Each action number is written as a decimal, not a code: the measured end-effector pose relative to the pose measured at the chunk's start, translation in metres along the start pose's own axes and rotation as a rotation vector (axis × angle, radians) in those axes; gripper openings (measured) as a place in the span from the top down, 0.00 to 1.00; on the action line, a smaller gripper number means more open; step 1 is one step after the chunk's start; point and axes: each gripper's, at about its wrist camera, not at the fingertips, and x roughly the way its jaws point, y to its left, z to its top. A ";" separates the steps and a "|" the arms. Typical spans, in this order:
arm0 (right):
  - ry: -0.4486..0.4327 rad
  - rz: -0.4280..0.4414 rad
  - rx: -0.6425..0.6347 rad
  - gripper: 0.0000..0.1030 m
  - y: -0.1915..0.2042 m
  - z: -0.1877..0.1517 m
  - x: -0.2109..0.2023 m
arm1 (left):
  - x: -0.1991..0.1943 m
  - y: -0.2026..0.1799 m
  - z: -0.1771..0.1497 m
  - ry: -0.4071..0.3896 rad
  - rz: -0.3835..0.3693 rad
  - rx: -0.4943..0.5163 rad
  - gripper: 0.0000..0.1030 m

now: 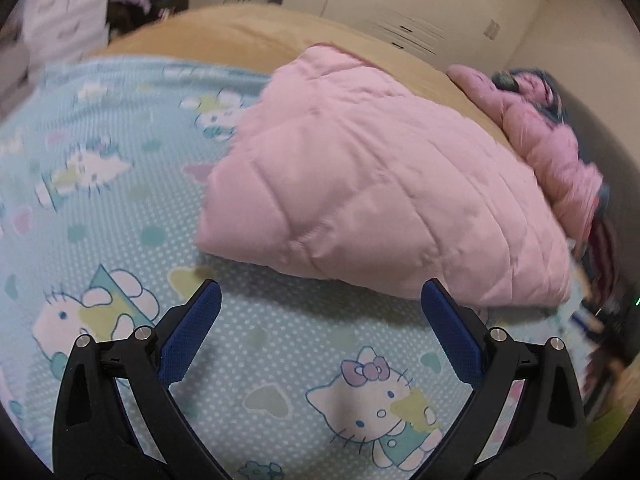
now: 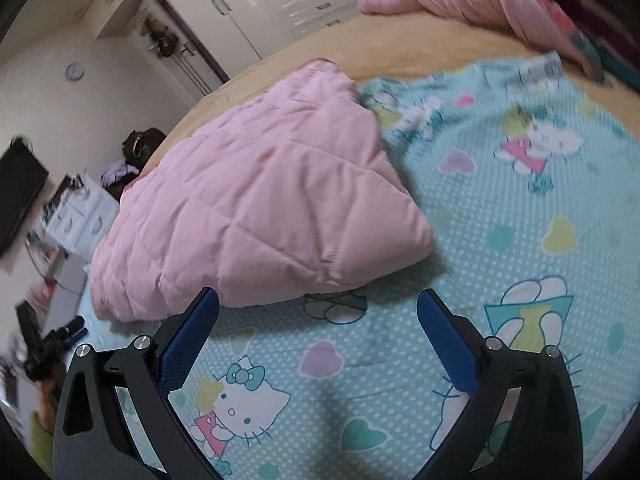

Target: Fold large clothes

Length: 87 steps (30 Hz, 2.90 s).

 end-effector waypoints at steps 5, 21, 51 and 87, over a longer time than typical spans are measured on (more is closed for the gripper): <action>0.061 0.062 0.083 0.04 -0.019 0.006 0.012 | 0.007 0.035 0.020 0.020 -0.116 -0.175 0.09; 0.156 0.245 0.290 0.04 -0.044 0.049 0.071 | 0.075 0.048 0.045 0.179 -0.251 -0.262 0.08; -0.020 0.187 0.027 0.54 0.012 0.087 0.043 | 0.085 -0.023 0.083 0.062 -0.174 -0.087 0.58; -0.112 0.345 -0.339 0.65 0.121 0.000 -0.061 | -0.035 -0.035 0.025 -0.064 -0.164 0.143 0.71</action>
